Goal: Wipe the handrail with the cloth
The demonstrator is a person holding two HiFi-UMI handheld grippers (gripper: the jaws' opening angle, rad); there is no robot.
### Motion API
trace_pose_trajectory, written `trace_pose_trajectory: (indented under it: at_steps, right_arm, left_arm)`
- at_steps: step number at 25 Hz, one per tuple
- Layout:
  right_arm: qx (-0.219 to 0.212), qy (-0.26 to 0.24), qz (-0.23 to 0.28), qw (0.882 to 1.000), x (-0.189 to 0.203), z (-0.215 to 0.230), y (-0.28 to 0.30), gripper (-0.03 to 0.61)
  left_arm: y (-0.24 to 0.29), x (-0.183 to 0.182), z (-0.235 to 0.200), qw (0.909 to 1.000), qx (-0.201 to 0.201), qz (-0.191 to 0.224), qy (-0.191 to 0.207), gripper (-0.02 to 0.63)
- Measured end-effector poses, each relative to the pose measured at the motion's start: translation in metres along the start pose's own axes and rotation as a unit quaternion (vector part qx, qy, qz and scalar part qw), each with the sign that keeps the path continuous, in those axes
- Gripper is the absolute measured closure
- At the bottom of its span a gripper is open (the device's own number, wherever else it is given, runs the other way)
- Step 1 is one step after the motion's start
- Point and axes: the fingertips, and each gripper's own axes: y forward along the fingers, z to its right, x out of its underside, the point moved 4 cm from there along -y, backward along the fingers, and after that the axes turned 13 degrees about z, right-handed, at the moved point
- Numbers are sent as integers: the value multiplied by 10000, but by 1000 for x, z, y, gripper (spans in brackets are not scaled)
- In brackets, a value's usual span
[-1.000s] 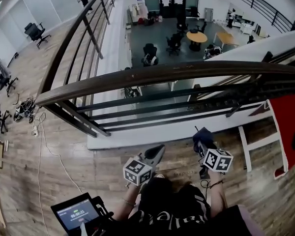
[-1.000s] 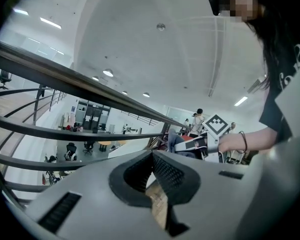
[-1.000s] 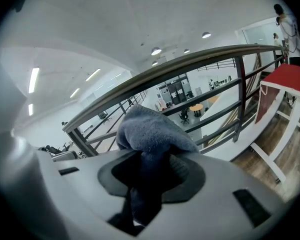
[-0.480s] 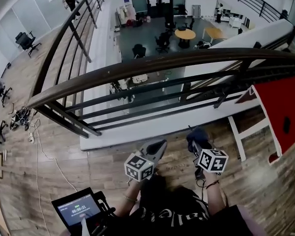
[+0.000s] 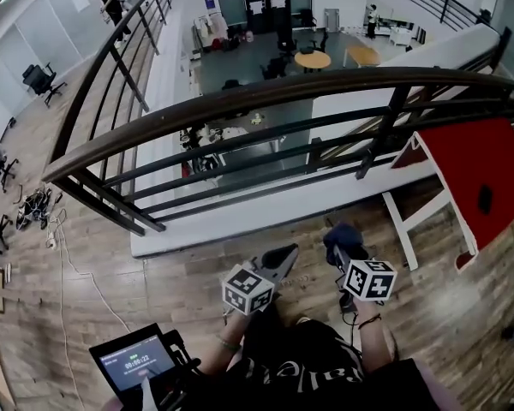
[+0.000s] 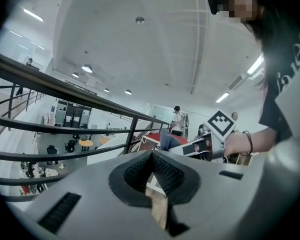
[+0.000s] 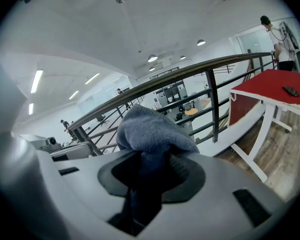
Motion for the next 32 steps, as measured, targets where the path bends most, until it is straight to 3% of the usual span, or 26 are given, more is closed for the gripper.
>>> trace_pose_trajectory:
  at_steps: [8,24,32]
  right_arm:
    - [-335,-185,-136,9992,2,14,-70,476]
    - [-752,-364,-260,9962,39,-12,-91,476]
    - [-532,-325,-142,9980,39,-4,-99,476]
  left_arm:
    - [-2,13,86,9999,-118,-70,91,614]
    - [-51,33,105,9984,-529,62,173,614]
    - [-40,37,108,9996,-242,-15,135,614]
